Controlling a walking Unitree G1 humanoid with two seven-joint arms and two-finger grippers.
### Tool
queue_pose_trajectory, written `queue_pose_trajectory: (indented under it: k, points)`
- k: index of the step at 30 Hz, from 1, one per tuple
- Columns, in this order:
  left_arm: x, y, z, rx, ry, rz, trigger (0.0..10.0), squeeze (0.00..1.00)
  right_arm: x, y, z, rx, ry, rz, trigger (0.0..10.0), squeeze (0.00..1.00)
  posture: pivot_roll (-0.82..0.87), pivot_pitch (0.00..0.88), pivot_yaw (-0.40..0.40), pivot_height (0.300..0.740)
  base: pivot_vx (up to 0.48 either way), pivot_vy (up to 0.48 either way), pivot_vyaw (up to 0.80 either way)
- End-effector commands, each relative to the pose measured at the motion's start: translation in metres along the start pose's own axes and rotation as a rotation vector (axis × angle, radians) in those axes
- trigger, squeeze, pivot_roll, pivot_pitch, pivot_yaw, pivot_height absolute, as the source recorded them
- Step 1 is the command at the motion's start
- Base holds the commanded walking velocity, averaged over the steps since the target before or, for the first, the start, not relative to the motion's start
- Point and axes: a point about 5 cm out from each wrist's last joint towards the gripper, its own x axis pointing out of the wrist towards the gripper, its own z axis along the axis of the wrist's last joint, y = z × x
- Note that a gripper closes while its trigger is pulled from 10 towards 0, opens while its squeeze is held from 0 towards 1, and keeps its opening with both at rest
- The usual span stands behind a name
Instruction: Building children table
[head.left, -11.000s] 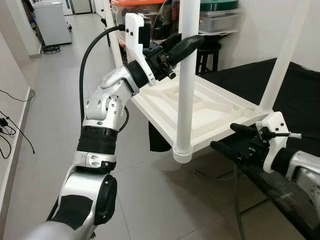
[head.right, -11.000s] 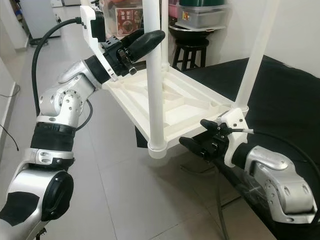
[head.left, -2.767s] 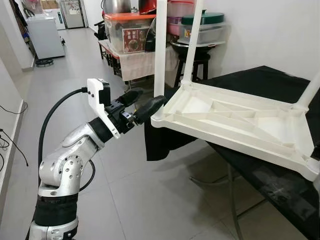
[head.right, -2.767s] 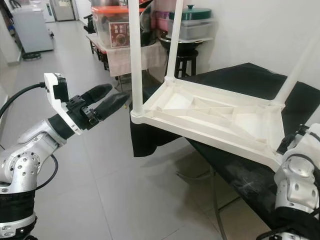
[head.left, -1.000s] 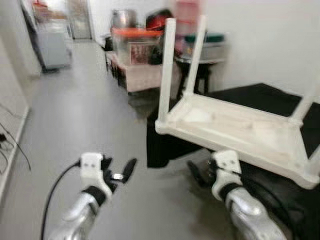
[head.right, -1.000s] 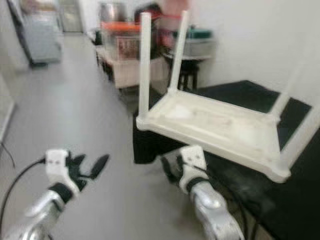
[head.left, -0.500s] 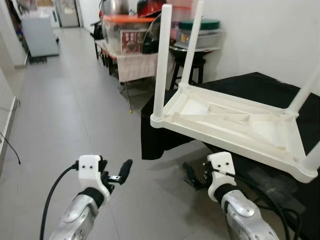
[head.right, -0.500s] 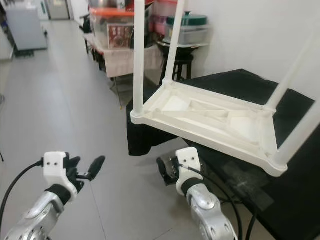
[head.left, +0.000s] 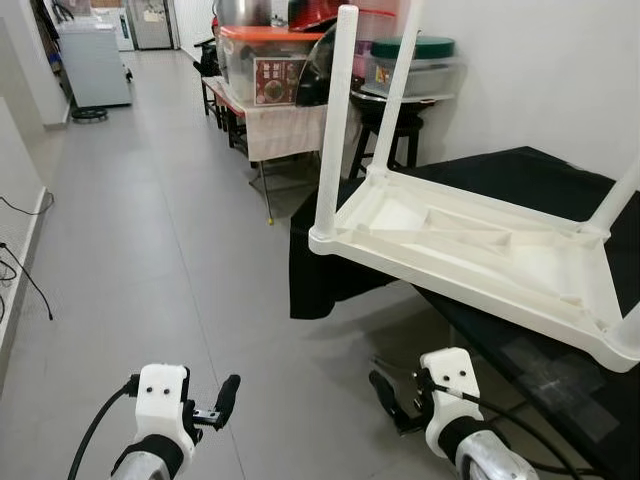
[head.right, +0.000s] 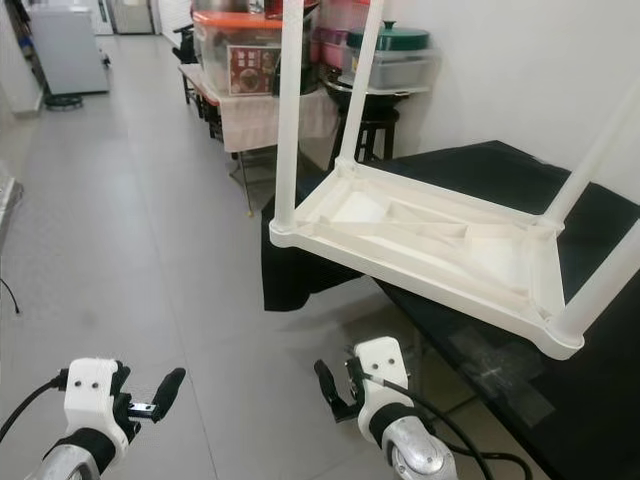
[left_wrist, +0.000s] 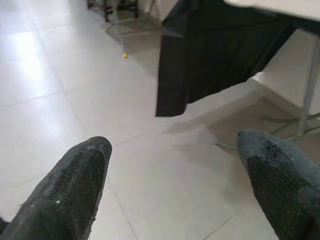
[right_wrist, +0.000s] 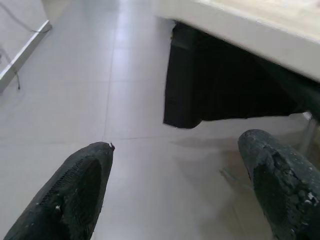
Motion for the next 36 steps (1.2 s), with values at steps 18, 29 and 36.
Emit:
queue_pose_trajectory:
  k: [18,29,36]
  points:
    - [0.0076,0.0002,-0.0081,0.052,0.007,-0.002,10.0,0.00,-0.0031,0.0032,-0.0024,-0.043,-0.003,-0.041,10.0,0.00,0.01,0.000,-0.053,0.740,0.000,0.000,0.00]
    - [0.0079,0.0003,-0.0078,0.057,-0.002,-0.002,10.0,0.00,-0.0026,0.0018,-0.0018,-0.051,-0.003,-0.048,10.0,0.00,0.01,0.000,-0.054,0.740,0.000,0.000,0.00]
    - [0.0099,-0.0020,-0.0074,0.061,-0.005,-0.002,10.0,0.00,-0.0015,-0.0003,-0.0020,-0.055,-0.001,-0.052,10.0,0.00,0.00,0.000,-0.050,0.740,0.000,0.000,0.00]
